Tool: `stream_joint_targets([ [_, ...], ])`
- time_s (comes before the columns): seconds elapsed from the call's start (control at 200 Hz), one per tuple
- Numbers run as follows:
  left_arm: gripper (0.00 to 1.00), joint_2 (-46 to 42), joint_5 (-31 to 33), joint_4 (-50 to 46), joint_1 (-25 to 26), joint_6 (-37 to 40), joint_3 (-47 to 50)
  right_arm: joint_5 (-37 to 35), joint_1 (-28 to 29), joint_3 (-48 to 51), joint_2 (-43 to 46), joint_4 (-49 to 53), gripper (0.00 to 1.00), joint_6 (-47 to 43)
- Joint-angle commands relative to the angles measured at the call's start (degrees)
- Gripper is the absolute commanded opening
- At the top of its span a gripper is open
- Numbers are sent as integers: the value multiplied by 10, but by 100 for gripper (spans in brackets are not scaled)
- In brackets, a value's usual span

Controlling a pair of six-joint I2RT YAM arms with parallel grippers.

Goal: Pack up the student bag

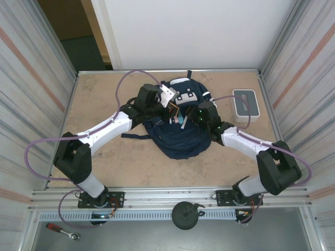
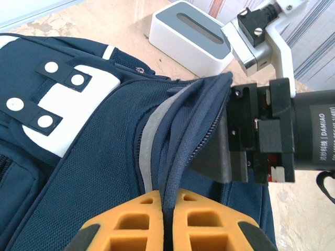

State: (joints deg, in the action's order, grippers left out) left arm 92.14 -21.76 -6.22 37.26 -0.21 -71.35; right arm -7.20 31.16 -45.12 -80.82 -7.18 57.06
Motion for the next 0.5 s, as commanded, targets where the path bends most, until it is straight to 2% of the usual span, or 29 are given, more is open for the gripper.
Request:
stream_joint_targets([
  [0.0,0,-12,-13,17,2,12,-19,-25,12,5,47,60,43,-40],
  [0.215,0,-4,-15,19,3,6,-22,-32,52,35,70,77,34,-37],
  [0.496,0,-5,-12,9,5,8,-25,-21,79,-2,-21,50,19,-44],
])
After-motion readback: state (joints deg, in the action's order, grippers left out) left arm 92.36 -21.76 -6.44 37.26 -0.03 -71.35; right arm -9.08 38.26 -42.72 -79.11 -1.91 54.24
